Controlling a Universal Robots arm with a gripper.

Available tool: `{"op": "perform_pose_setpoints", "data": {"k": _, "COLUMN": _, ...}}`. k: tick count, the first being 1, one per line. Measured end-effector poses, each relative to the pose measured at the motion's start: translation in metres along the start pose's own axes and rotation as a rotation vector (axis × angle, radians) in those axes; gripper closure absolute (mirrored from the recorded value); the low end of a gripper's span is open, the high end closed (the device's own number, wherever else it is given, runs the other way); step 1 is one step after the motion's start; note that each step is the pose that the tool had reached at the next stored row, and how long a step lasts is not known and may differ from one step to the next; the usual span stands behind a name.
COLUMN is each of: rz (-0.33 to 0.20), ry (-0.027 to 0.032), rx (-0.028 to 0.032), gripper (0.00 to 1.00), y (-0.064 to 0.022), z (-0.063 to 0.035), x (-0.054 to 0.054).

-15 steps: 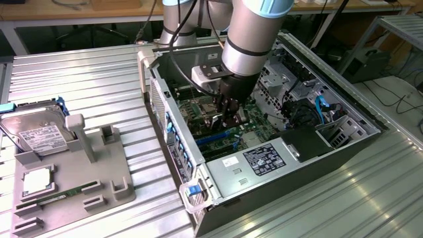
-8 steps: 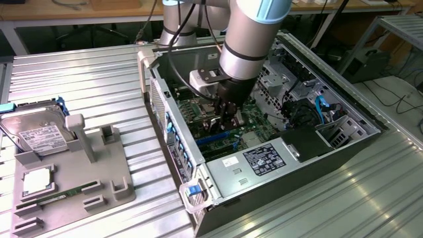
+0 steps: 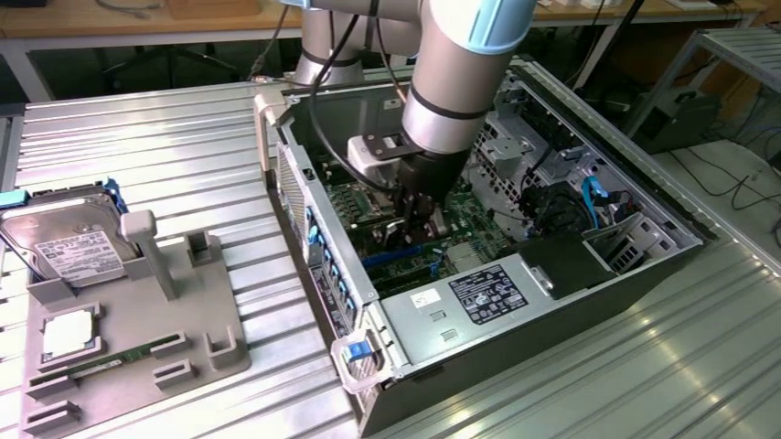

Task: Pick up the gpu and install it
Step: 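Insert the gpu into the slot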

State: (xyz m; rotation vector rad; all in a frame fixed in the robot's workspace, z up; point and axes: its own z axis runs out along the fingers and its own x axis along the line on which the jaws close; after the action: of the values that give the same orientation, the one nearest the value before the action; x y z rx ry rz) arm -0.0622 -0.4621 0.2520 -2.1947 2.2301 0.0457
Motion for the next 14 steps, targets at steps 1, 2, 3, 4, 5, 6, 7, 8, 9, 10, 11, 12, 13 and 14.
{"op": "perform_pose_setpoints", "data": {"k": 1, "rz": 0.0, "ry": -0.0001, "rx": 0.0, "gripper": 0.72, "y": 0.0001, "z": 0.0014, "x": 0.0}}
{"op": "perform_pose_setpoints", "data": {"k": 2, "rz": 0.0, "ry": -0.0001, "rx": 0.0, "gripper": 0.72, "y": 0.0001, "z": 0.0023, "x": 0.0001}}
{"op": "perform_pose_setpoints", "data": {"k": 3, "rz": -0.001, "ry": 0.0, "rx": -0.0001, "gripper": 0.72, "y": 0.0002, "z": 0.0029, "x": 0.0001}}
{"op": "perform_pose_setpoints", "data": {"k": 4, "rz": -0.001, "ry": -0.0001, "rx": 0.0, "gripper": 0.72, "y": 0.0003, "z": 0.0035, "x": 0.0001}}
{"op": "perform_pose_setpoints", "data": {"k": 5, "rz": -0.001, "ry": 0.0, "rx": -0.0001, "gripper": 0.72, "y": 0.0004, "z": 0.0041, "x": 0.0001}}
{"op": "perform_pose_setpoints", "data": {"k": 6, "rz": -0.001, "ry": 0.0, "rx": -0.0001, "gripper": 0.72, "y": 0.0004, "z": 0.0052, "x": 0.0002}}
{"op": "perform_pose_setpoints", "data": {"k": 7, "rz": -0.001, "ry": 0.0, "rx": -0.0003, "gripper": 0.72, "y": 0.0005, "z": 0.0065, "x": 0.0002}}
{"op": "perform_pose_setpoints", "data": {"k": 8, "rz": -0.001, "ry": -0.0001, "rx": -0.0004, "gripper": 0.72, "y": 0.0006, "z": 0.0072, "x": 0.0002}}
{"op": "perform_pose_setpoints", "data": {"k": 9, "rz": -0.001, "ry": 0.0, "rx": -0.0005, "gripper": 0.72, "y": 0.0006, "z": 0.0072, "x": 0.0002}}
{"op": "perform_pose_setpoints", "data": {"k": 10, "rz": -0.001, "ry": 0.0001, "rx": -0.0005, "gripper": 0.72, "y": 0.0007, "z": 0.0072, "x": 0.0002}}
{"op": "perform_pose_setpoints", "data": {"k": 11, "rz": -0.001, "ry": 0.0001, "rx": -0.0005, "gripper": 0.72, "y": 0.0006, "z": 0.0072, "x": 0.0002}}
{"op": "perform_pose_setpoints", "data": {"k": 12, "rz": -0.001, "ry": 0.0001, "rx": -0.0005, "gripper": 0.72, "y": 0.0006, "z": 0.0072, "x": 0.0002}}
{"op": "perform_pose_setpoints", "data": {"k": 13, "rz": -0.001, "ry": 0.0, "rx": -0.0004, "gripper": 0.72, "y": 0.0007, "z": 0.0072, "x": 0.0002}}
{"op": "perform_pose_setpoints", "data": {"k": 14, "rz": -0.001, "ry": 0.0, "rx": 0.0, "gripper": 0.72, "y": 0.0007, "z": 0.0062, "x": 0.0002}}
